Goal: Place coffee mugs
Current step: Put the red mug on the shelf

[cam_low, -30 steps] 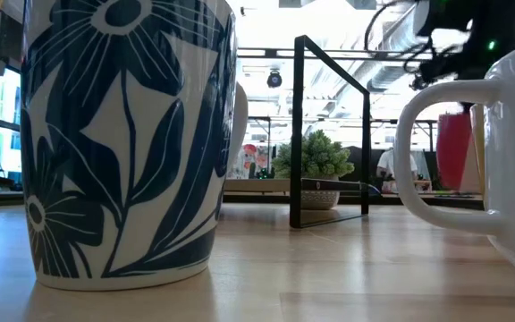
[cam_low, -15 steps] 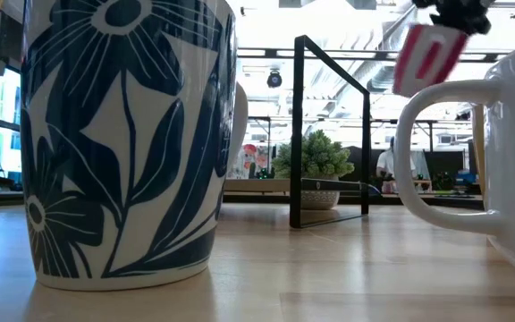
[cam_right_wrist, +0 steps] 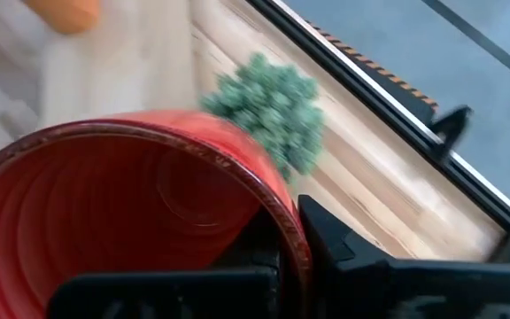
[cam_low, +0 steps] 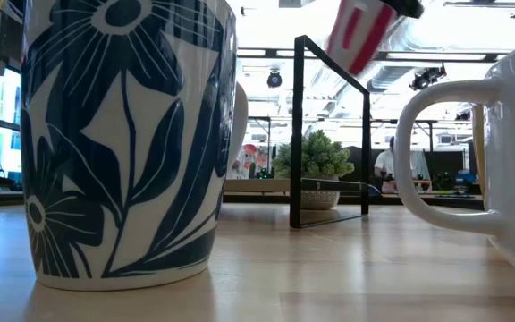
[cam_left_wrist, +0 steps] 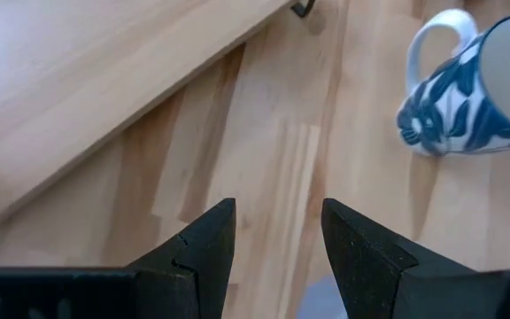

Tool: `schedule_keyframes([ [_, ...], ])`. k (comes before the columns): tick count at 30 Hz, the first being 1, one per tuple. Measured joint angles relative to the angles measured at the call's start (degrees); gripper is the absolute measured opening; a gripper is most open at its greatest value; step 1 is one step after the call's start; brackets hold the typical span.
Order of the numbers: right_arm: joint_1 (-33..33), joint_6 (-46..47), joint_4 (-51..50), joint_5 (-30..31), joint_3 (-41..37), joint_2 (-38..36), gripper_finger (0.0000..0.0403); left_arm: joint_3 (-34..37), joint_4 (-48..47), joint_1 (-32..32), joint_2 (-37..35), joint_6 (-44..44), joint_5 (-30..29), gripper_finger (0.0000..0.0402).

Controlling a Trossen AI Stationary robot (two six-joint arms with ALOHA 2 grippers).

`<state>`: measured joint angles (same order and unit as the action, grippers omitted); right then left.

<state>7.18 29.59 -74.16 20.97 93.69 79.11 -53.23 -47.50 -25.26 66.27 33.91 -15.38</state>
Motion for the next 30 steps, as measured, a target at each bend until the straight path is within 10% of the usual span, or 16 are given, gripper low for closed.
schedule_keyframes([
  [30,-12.5,3.2,11.6,-3.8,10.4,24.5,0.0,-0.1,-18.4,-8.4,-34.0,3.5,-16.8,0.0158],
])
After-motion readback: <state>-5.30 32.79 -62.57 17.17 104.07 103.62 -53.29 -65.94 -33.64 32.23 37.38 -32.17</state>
